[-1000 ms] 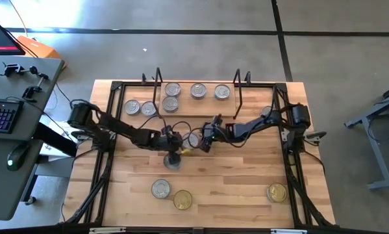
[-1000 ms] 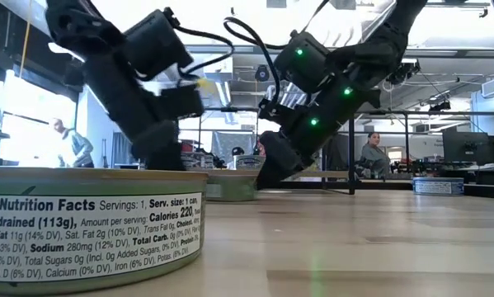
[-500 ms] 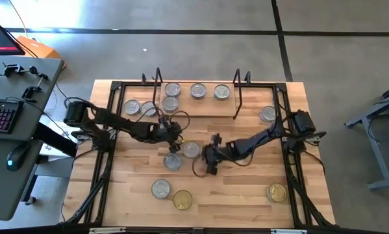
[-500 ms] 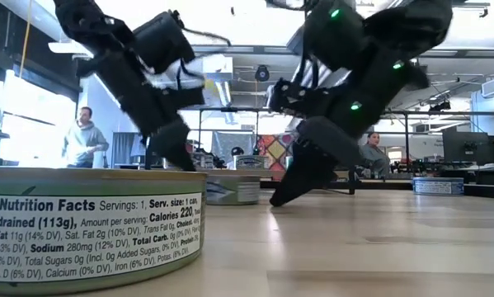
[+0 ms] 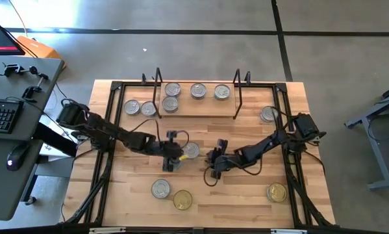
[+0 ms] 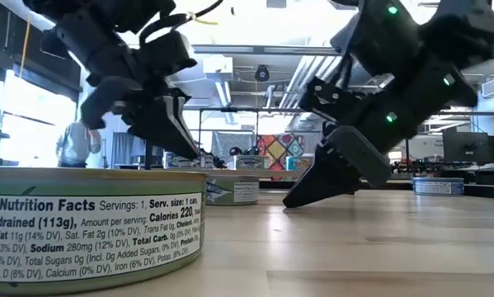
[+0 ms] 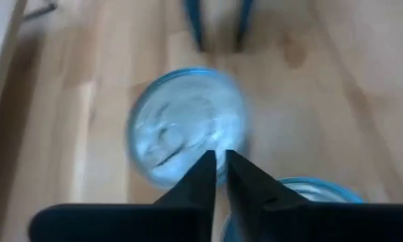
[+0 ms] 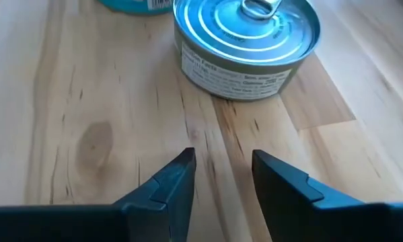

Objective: Stack canned seafood by type on shelf
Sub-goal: Put the green tuna can on the shelf

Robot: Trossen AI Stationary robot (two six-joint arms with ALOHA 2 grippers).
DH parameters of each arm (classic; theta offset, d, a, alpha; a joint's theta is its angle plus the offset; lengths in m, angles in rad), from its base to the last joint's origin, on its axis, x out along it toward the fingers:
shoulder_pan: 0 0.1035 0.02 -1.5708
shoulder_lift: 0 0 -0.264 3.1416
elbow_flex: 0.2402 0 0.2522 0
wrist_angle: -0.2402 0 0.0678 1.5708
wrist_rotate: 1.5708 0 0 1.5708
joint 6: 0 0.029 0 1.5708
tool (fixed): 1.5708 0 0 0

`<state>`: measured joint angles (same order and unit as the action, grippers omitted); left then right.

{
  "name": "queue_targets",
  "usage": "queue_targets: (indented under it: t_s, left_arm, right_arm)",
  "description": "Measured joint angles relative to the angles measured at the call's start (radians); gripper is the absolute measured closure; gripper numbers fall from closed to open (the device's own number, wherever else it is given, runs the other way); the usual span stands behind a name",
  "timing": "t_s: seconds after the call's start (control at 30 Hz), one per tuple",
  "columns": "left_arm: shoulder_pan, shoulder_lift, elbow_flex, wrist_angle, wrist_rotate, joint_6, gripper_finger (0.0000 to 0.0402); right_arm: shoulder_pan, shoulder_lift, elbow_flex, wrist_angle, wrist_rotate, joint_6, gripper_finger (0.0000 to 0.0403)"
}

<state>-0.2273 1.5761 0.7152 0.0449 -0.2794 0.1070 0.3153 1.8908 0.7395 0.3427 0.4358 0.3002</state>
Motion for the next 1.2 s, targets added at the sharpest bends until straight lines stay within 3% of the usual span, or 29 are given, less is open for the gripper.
queue_targets:
  t_s: [0.13,0.27,0.37,0.57,0.93,1.2]
  left_arm:
    - [0.004,0.035,0.000,0.093,0.008,0.057,0.0312]
    - [0.034,0.089,0.004,0.146,0.068,0.122,0.0248]
    - [0.045,0.121,0.028,0.139,0.094,0.213,0.0231]
    - [0.044,0.175,0.070,0.122,0.104,0.322,0.0275]
    - [0.064,0.227,0.111,0.108,0.117,0.338,0.0391]
    - [0.040,0.212,0.156,0.032,0.104,0.332,0.0401]
  right_arm:
    - [-0.001,0.004,-0.058,0.163,-0.010,-0.005,0.0259]
    - [-0.002,0.005,-0.069,0.191,-0.009,-0.012,0.0259]
    - [-0.002,0.005,-0.069,0.192,-0.006,-0.012,0.0259]
    - [-0.007,0.005,-0.069,0.193,-0.002,-0.012,0.0259]
    - [0.000,-0.012,-0.068,0.152,0.005,-0.012,0.0259]
    - [0.054,-0.165,-0.068,-0.105,0.065,0.025,0.0259]
